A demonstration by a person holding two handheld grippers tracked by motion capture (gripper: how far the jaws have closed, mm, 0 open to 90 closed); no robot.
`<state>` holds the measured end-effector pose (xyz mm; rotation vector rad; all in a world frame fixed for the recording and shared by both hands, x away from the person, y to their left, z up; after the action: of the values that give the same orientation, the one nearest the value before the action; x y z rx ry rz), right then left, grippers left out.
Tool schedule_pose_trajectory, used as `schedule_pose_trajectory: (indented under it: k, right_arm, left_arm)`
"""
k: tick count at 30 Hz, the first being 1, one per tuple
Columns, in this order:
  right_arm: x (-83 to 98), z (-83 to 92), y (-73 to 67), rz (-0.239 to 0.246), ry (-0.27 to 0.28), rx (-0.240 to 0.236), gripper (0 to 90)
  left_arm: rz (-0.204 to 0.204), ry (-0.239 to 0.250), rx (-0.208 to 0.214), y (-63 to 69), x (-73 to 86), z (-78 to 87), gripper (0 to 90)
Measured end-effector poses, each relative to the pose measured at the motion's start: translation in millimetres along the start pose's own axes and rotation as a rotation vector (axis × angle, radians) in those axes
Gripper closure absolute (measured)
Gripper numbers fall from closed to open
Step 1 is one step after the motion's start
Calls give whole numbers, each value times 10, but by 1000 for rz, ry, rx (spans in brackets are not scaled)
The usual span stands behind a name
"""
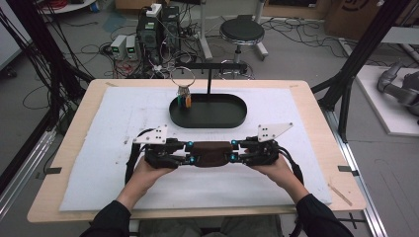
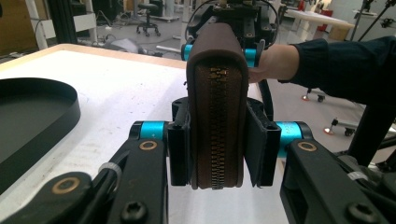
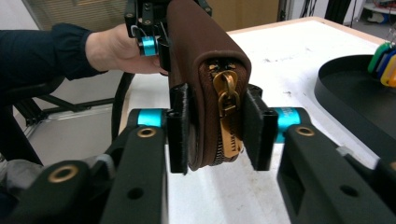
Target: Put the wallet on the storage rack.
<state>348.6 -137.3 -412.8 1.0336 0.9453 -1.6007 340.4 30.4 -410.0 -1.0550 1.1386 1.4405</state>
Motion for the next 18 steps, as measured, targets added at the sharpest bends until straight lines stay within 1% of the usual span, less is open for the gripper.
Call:
schedule_pose_trajectory:
  k: [2, 3, 4, 5, 6, 7, 9, 10, 11, 14, 16, 17, 18]
  right_arm:
    - [0, 3, 1, 4, -1, 1, 702]
    - [-1, 3, 1, 6, 0, 3, 709]
    - [-3, 2, 2, 13, 0, 7, 715]
    - [-4, 0, 1, 18, 0, 12, 720]
    - [-7, -3, 5, 19, 1, 23, 723]
    - [-7, -2, 13, 20, 2, 29, 724]
    - [-12, 11, 27, 13, 5, 40, 725]
    - [-19, 22, 47, 17, 9, 54, 725]
    - [-26, 36, 64, 17, 13, 68, 725]
    - [-41, 83, 123, 9, 19, 106, 726]
    - [-48, 107, 165, 6, 20, 134, 727]
    - [-55, 123, 202, 5, 18, 157, 727]
    - [-60, 136, 229, 2, 13, 175, 727]
  left_arm:
    - [0, -5, -7, -5, 4, -2, 639]
    - [1, -9, -18, -14, 9, 0, 627]
    - [8, -10, -30, -28, 10, 0, 594]
    - [15, -14, -39, -39, 16, 2, 542]
    - [13, -21, -50, -49, 24, 4, 509]
    - [13, -26, -64, -62, 31, 10, 487]
    - [31, -32, -86, -88, 44, 26, 419]
    - [40, -36, -98, -99, 53, 35, 396]
    - [40, -43, -108, -106, 61, 49, 378]
    - [42, -51, -157, -125, 65, 118, 354]
    - [52, -45, -194, -140, 55, 184, 326]
    - [55, -41, -211, -142, 51, 224, 316]
    - [52, -40, -233, -146, 50, 268, 317]
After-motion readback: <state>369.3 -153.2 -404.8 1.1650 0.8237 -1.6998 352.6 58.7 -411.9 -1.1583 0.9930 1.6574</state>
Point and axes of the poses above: each handheld gripper's, and its own axes: z roughly backward along the jaws, x roughly out of its underside, y roughly to its right, the point moved 9 cm from there along -z, roughly forward along the jaws, and after that the axes turned 4 degrees about x, right-handed, at the moved point
